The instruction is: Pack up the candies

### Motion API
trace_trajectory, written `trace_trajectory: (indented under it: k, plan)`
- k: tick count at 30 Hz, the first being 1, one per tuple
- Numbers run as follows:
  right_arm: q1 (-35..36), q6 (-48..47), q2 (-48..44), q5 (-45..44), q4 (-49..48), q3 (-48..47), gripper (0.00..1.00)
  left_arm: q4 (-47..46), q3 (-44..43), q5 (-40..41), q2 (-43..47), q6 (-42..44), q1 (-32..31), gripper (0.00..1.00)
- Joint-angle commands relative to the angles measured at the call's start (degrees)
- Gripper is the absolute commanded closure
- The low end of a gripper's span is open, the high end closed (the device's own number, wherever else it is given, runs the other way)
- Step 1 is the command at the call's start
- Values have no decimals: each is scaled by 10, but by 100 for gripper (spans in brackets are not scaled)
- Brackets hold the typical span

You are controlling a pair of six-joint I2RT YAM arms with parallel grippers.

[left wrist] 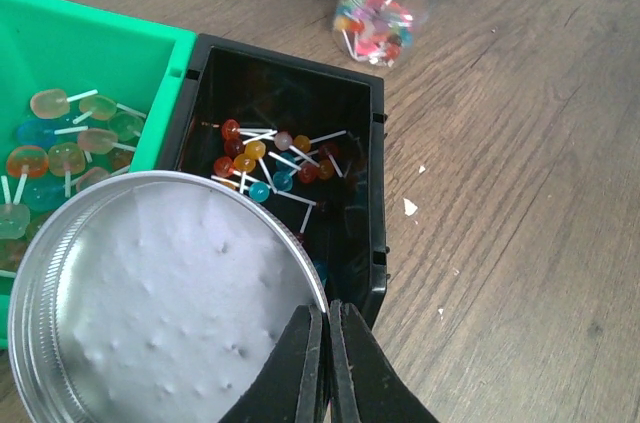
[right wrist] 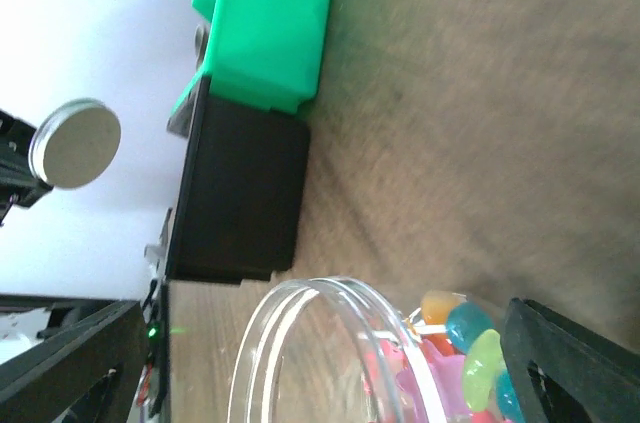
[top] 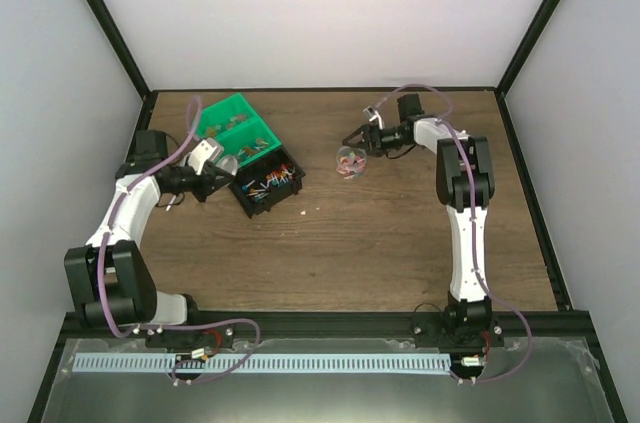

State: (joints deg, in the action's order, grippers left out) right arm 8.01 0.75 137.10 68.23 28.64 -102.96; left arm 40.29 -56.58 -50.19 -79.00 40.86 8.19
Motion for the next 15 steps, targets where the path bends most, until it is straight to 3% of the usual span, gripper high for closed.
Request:
trace_trajectory:
  k: [1, 15]
  plan:
    - [18, -17, -56, 38, 6, 55, 1, 2, -6, -11, 17, 10, -4, 96]
    - [109, -34, -197, 65, -28, 318, 2, 7, 2, -16, 25, 13, -8, 96]
